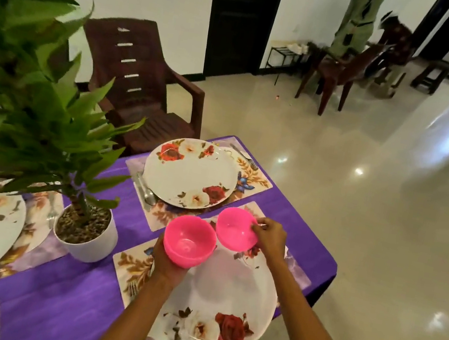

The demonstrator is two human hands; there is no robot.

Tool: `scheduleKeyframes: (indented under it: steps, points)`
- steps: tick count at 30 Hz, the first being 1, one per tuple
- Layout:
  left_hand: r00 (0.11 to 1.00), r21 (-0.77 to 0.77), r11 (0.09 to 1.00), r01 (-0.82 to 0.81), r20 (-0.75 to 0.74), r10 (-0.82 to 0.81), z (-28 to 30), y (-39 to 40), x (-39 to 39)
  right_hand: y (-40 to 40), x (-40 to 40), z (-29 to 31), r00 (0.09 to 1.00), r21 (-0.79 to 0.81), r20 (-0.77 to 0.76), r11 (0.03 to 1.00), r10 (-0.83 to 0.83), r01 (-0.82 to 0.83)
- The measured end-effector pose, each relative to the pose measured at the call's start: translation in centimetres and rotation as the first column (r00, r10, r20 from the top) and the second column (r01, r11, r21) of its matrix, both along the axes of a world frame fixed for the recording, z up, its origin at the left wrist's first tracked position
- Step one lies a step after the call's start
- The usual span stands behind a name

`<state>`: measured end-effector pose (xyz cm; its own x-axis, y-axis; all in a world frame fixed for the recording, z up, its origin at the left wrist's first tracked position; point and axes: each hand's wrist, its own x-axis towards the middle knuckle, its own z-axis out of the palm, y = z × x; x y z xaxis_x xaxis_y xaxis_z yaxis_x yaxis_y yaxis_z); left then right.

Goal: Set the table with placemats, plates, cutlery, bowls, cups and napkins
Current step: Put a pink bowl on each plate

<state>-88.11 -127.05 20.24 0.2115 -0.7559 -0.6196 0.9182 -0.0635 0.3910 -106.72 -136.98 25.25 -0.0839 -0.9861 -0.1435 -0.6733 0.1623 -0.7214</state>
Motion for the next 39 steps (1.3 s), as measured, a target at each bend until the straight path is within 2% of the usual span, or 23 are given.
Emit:
scheduleKeyframes:
  steps: [5, 7, 12, 14, 16, 19, 20, 21, 22, 26, 30, 32, 36, 39]
  points:
    - [0.998, -0.03, 0.998, -0.06, 0.013, 0.06, 0.1, -3.1, 1.2, -1.5, 0.8, -2.9, 0.993, 0.085, -0.087, 0.993, 0.083, -0.076]
    - [0.997, -0.029, 0.996, -0.082, 0.005, 0.082, 0.5, -4.2, 1.2, -1.9, 1.2, -3.8, 0.992, 0.101, -0.078, 0.991, 0.096, -0.087]
    - [0.999, -0.052, 0.998, -0.037, 0.036, 0.039, 0.8, -6.9, 0.5, -2.9, 1.6, -4.8, 0.985, 0.092, -0.091, 0.987, 0.144, -0.135]
    - [0.997, -0.031, 0.998, -0.046, 0.057, 0.048, 1.0, -7.8, -0.1, -3.4, 1.4, -5.2, 0.983, 0.101, -0.088, 0.984, 0.159, -0.15]
    - [0.999, 0.092, 0.995, 0.026, 0.042, -0.03, 1.3, -8.7, -0.9, -3.8, 0.9, -5.6, 0.979, 0.114, -0.099, 0.979, 0.178, -0.166]
    - [0.976, 0.077, 0.988, 0.132, 0.163, -0.143, 2.4, -9.3, -2.3, -4.5, 0.2, -5.3, 0.987, 0.09, -0.05, 0.985, 0.152, -0.147]
    - [0.956, 0.061, 0.989, 0.137, 0.253, -0.148, 2.3, -10.0, -2.8, -4.9, -0.1, -4.9, 0.992, 0.062, -0.014, 0.99, 0.126, -0.125]
    - [0.957, 0.042, 0.992, 0.122, 0.261, -0.128, 2.0, -11.0, -3.5, -5.4, -0.4, -4.4, 0.994, 0.028, 0.031, 0.994, 0.105, -0.106]
    - [0.961, -0.01, 0.992, 0.123, 0.251, -0.117, 2.5, -11.6, -4.4, -6.1, -0.7, -4.0, 0.992, -0.006, 0.084, 0.996, 0.092, -0.092]
    - [0.995, -0.121, 0.988, 0.097, -0.009, -0.098, 4.0, -15.8, -8.6, -10.4, -3.1, -1.3, 0.953, -0.107, 0.285, 0.991, 0.104, -0.076]
    - [0.993, -0.254, 0.964, 0.078, -0.063, -0.097, 4.8, -20.3, -12.8, -15.2, -5.7, 2.5, 0.841, -0.131, 0.513, 0.984, 0.169, -0.118]
    - [0.991, -0.317, 0.947, 0.052, -0.102, -0.089, 5.0, -23.1, -15.6, -18.2, -7.8, 3.4, 0.823, -0.132, 0.512, 0.969, 0.245, -0.207]
    - [0.991, -0.259, 0.962, -0.082, -0.123, 0.052, 3.5, -30.1, -22.6, -25.1, -14.3, 3.2, 0.792, -0.106, 0.504, 0.935, 0.344, -0.339]
    - [0.985, -0.245, 0.962, -0.124, -0.146, 0.09, 2.9, -34.6, -27.1, -28.8, -18.8, 2.4, 0.785, -0.022, 0.506, 0.915, 0.358, -0.403]
